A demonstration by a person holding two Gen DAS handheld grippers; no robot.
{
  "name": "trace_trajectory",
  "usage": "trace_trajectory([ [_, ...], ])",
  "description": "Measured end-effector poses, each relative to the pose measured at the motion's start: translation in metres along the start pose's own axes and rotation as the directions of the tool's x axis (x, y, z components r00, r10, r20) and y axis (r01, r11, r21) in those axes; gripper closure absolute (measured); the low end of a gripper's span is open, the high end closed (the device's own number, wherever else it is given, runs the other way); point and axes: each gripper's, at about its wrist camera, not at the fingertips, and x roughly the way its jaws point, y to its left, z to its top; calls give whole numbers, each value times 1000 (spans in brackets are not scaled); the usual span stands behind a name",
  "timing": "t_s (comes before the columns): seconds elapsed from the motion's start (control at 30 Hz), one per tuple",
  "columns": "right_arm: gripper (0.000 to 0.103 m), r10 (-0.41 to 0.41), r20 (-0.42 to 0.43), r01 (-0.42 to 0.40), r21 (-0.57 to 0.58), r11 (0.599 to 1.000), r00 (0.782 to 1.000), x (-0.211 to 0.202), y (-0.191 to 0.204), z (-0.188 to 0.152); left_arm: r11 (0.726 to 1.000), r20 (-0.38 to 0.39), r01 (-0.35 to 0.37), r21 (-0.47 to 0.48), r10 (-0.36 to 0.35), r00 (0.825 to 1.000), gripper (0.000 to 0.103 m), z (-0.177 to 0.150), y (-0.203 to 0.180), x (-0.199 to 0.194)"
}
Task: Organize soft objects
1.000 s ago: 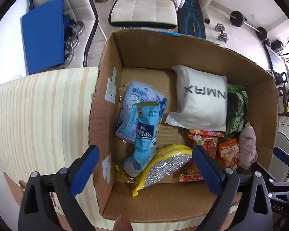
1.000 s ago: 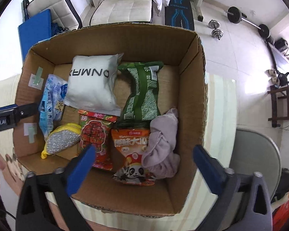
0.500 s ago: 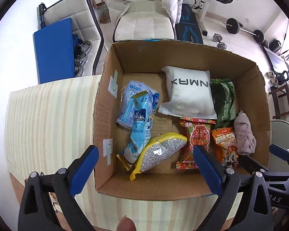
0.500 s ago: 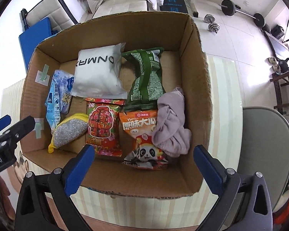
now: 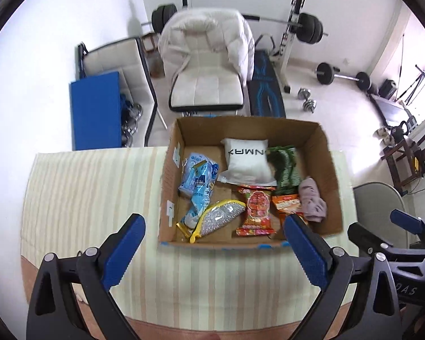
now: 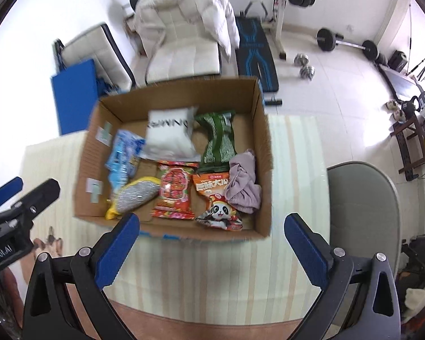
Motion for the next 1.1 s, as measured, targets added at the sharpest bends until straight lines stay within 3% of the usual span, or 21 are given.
trace_trajectory([
  [0.63,0,45,185,-41,-24,999,982,-194,3,-107,999,123,39,-30,-35,992,2,-62,4,-162],
  [0.93,0,46,251,-26,-81,996,967,-249,17,-135,1000,184,20,-23,-15,983,2,-77,3,-201],
  [1.1,0,3,297,19,-72,997,955,-262,16,-137,1000,194,15,-27,-9,981,2,-83,0,-204],
])
